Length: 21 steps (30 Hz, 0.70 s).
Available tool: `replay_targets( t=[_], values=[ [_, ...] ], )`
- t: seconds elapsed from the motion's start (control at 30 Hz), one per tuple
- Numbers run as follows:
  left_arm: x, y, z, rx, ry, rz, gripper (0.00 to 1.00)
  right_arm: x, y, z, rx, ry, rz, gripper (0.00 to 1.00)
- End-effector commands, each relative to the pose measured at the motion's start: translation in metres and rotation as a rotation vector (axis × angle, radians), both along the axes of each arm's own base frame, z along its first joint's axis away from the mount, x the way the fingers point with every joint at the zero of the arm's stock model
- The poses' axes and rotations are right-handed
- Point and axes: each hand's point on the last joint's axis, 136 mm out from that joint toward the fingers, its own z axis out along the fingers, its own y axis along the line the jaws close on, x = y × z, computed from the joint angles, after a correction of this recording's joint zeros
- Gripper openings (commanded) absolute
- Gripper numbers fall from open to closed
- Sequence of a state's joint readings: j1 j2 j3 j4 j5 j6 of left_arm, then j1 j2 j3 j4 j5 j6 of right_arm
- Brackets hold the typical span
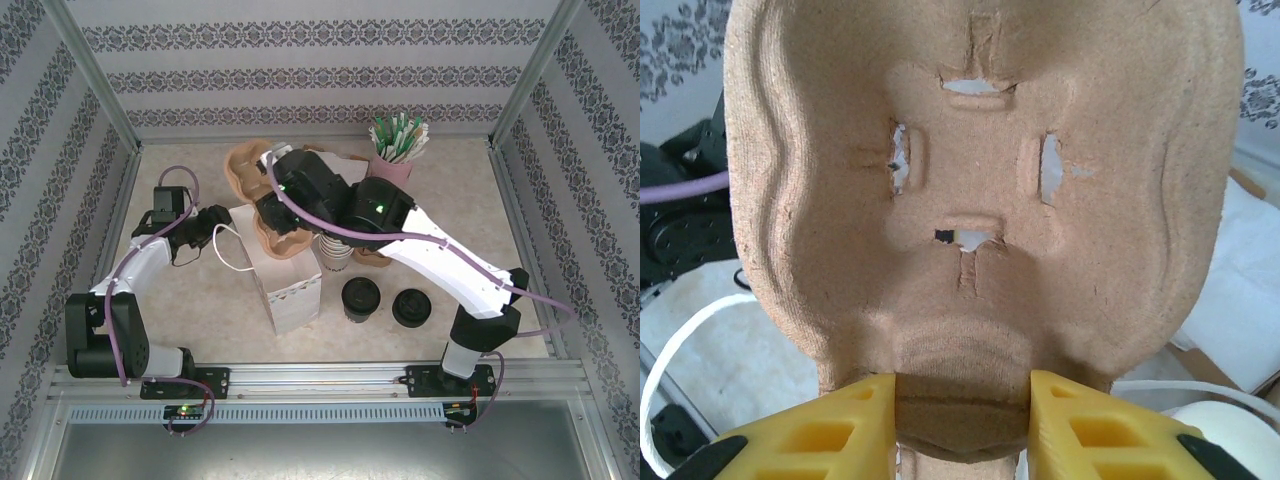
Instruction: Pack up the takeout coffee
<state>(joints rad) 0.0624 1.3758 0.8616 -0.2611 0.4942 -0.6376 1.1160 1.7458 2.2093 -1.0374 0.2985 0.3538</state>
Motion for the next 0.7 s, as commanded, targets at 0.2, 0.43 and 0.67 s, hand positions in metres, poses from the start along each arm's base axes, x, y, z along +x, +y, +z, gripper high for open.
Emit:
replay_targets(
  t=[0.2, 0.43, 0.67],
  values=[
    [-0.003, -0.007, -0.003, -0.007, -0.01, -0.018, 0.57, -0.003, -0.004, -0.028, -0.055, 0.024, -0.065, 0.35],
    [-0.013, -0.005, 0.011, 0.024, -0.028, -0.022, 0.58, -0.005, 0.005, -0.042, -0.065, 0.046, -0.063, 0.35],
    [-0.026, 0.009, 0.042, 0.101, -0.085, 0.028, 0.59, -0.006, 0.004, -0.041, -0.062, 0.044, -0.099, 0.35]
  ],
)
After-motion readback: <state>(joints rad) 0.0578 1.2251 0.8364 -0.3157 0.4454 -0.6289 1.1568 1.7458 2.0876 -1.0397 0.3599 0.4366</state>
